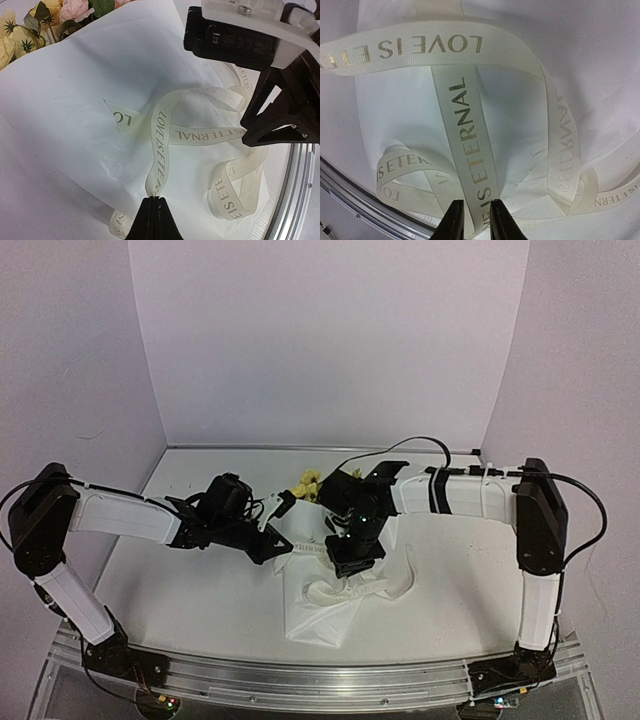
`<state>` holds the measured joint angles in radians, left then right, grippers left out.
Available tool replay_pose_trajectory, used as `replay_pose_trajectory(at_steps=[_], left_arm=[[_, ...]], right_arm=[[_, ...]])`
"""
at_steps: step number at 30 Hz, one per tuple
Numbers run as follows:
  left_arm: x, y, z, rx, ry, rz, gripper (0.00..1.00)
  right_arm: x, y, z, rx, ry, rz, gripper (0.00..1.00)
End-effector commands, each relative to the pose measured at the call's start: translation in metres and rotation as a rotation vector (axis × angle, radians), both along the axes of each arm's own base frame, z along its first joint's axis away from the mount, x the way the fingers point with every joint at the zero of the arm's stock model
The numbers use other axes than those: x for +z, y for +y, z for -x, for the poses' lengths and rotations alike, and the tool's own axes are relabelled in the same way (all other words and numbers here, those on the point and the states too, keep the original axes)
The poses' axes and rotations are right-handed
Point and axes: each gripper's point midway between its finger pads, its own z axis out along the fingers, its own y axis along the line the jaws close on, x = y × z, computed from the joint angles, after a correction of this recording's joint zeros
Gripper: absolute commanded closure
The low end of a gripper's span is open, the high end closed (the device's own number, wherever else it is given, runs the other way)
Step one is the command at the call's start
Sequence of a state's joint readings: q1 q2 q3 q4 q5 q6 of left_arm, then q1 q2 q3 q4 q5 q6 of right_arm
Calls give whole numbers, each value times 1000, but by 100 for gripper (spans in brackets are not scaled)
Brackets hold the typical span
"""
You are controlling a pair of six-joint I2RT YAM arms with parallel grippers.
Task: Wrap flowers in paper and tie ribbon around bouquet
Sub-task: Cross the ribbon over the folded bouquet.
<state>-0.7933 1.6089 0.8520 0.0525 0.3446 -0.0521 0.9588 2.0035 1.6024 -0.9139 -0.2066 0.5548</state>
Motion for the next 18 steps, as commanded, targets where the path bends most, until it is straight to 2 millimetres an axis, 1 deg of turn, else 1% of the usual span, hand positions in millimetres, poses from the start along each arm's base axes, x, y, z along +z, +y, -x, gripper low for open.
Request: replay_pose_trajectory(at_steps=[1, 6, 9, 12, 15, 18], left_arm=[[13, -7, -1, -21, -27, 32, 100], [13, -7, -1, -20, -28, 33, 100], [13, -7, -1, -19, -27, 33, 100], [13, -7, 0, -22, -26, 34, 100], [12, -7, 1, -23, -20, 34, 100], [11, -6, 2, -21, -15, 34, 100]], right_arm=[[-2, 6, -4, -2, -8, 1, 81], [-6, 4, -4, -1, -4, 17, 80], [-8, 2, -5, 2, -8, 29, 81], [-9, 1, -6, 5, -16, 41, 89], [-9, 5, -11, 9, -26, 37, 99], [-6, 14, -19, 14, -46, 28, 100]])
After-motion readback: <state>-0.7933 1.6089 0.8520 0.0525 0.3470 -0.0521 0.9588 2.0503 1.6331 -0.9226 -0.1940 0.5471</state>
